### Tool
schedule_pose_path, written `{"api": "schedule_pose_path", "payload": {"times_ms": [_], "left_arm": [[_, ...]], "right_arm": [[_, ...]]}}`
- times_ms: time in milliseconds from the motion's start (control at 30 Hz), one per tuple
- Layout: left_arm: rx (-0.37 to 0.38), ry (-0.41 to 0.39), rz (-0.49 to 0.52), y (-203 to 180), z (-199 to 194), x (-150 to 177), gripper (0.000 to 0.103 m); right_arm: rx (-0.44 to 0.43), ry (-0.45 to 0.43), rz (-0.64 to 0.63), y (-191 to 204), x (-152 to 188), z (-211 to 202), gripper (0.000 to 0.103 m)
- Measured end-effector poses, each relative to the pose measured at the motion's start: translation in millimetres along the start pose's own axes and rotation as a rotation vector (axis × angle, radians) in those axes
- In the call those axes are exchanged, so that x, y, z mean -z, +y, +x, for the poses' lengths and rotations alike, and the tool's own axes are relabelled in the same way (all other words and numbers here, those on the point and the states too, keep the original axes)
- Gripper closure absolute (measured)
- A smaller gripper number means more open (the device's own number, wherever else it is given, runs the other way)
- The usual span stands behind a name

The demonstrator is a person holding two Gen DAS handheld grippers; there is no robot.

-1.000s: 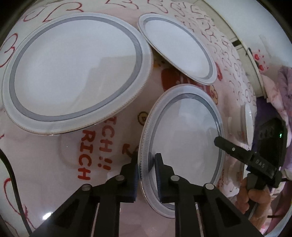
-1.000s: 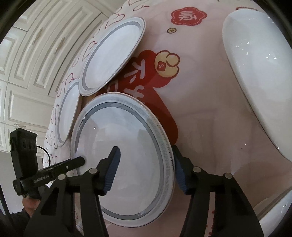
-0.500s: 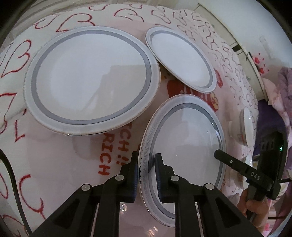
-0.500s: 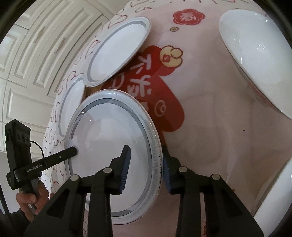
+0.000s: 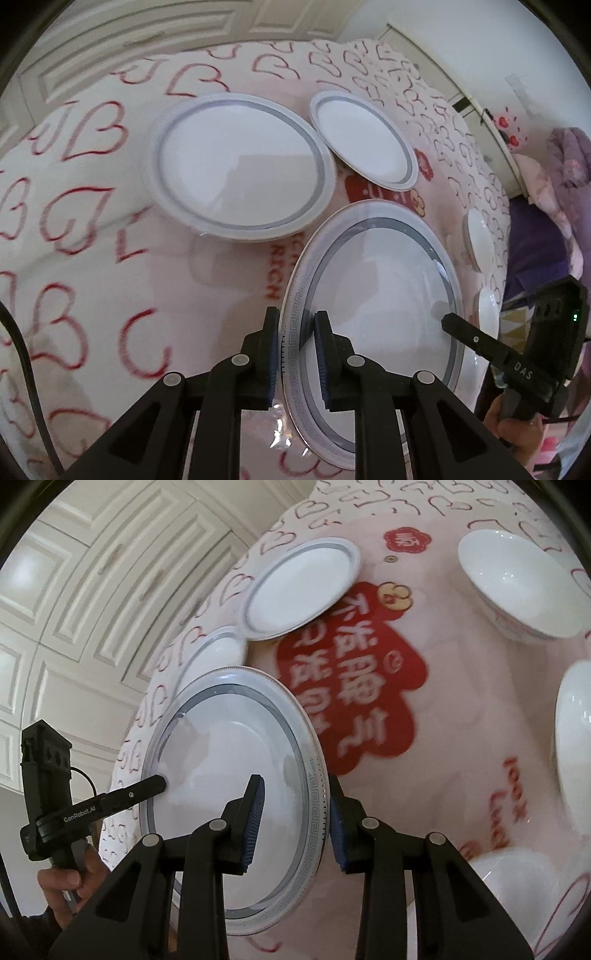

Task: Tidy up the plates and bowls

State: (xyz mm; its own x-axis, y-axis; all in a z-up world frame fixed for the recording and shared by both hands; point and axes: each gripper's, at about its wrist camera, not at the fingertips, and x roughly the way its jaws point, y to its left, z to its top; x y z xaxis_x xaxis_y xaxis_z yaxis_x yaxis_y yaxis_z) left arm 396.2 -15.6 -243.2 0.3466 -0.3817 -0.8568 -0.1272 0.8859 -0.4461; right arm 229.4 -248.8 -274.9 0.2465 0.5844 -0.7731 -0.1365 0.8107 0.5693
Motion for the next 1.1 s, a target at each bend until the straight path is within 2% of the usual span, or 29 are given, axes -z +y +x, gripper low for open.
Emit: {"api": "schedule_pose_path", "payload": {"times_ms": [233,367,667,867,967,1100], "left_arm": [[-0.022,-0.017,-0.031,35,-58,32,0.089],[-0.039,-0.007,-0.067,63,-71,47,0.088],[-0.084,-0.001,-0.108,89,-55,49,0.088],[-0.111,0.051,-0.125,96,-22,51,0.084],[-0.110,0.047,-0.108,92,-17,50,0.083],[-0.115,0.044,-0.101,92,-11,49,0.083]], "right_arm": [[0.005,0.035,-0.043,45,29,6,0.070],[0.015,0.068,-0.059,62,44,22,0.070],[0.048,0.137,-0.066,59,49,73,0.070],[0.053,0.128,-0.073,47,47,87,0.070],[0.078,0.141,-0.087,43,54,95,0.070],[0.059,0.138,-0.085,41,53,96,0.070]]}}
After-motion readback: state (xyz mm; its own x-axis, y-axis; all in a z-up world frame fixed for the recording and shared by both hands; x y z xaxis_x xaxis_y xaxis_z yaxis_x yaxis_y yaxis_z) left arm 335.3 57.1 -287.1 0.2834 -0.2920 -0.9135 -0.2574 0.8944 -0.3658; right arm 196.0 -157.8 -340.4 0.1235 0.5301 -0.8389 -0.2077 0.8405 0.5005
